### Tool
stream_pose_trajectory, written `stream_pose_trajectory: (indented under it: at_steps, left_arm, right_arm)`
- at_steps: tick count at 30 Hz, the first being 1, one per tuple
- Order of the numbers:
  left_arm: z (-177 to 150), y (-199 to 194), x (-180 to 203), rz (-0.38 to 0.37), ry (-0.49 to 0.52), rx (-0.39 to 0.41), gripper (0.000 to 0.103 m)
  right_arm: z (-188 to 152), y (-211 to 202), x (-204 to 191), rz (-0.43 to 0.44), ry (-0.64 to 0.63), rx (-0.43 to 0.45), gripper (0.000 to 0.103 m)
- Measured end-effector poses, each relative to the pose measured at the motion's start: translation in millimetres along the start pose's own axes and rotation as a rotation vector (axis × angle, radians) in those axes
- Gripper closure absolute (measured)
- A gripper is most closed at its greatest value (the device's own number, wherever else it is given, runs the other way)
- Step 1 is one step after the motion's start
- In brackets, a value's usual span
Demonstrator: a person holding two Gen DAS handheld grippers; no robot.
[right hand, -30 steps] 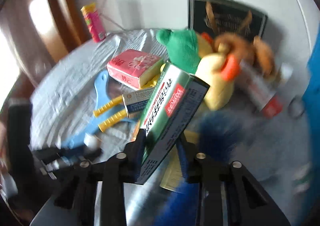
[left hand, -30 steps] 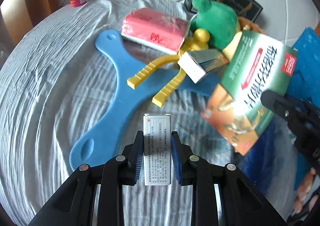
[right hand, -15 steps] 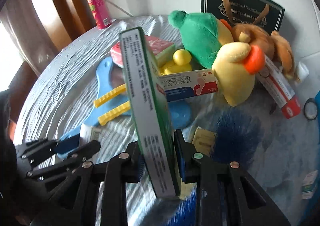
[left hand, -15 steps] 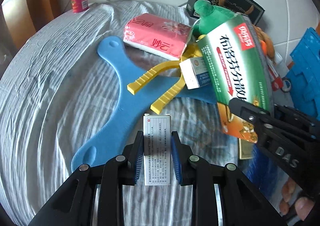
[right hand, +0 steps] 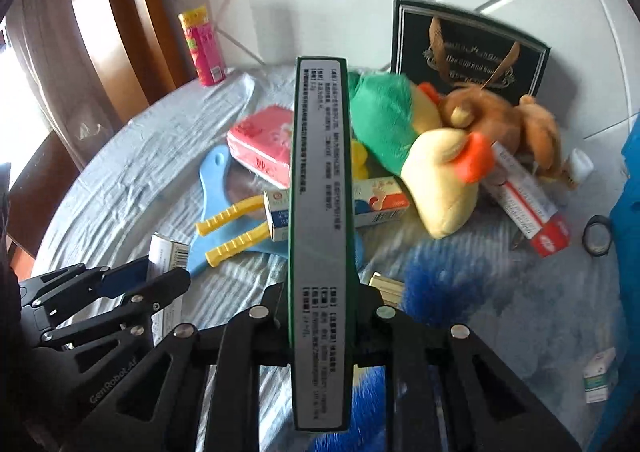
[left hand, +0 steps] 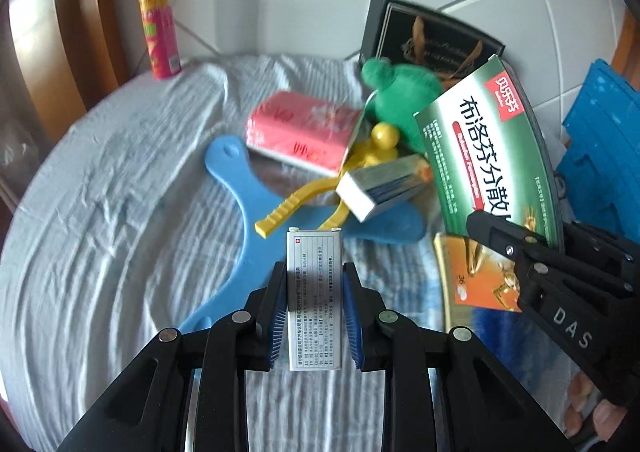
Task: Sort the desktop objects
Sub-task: 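Carry the white box with left gripper while right gripper carries the green box to the bin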
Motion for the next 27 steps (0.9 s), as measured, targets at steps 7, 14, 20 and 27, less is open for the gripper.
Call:
stream_pose_trajectory:
  at_steps: [7,14,20,27]
  left_arm:
    - [-12,-59,29,0.028,-0.013,0.088,0.078]
    - [-35,-111,66,0.048,-0.038,0.154,0.078]
    - [-50,-149,93,0.018,-0.013,0.192,0.078]
    - [-57,-192,123,-0.036,0.072,0.262,0.078]
  right_arm:
    - [-8,-47,-3,-0.012,-0.038,0.049,0.084]
    - [-35,-110,11,-0.024,-0.094,0.099,0.084]
    - [-62,-165,23,-0.059,-0.093,0.141,0.084]
    - [-82,-223,30,-0.134,-0.04,0.199,0.084]
Point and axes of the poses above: each gripper's, at about its wrist camera, not at the fingertips, and y roughly the way its jaws point, x to its right, z to its top, the point moved 1 cm from there along y, roughly the way its jaws point, and after that the axes turned 12 degrees about -x, right-handed, at the moved point
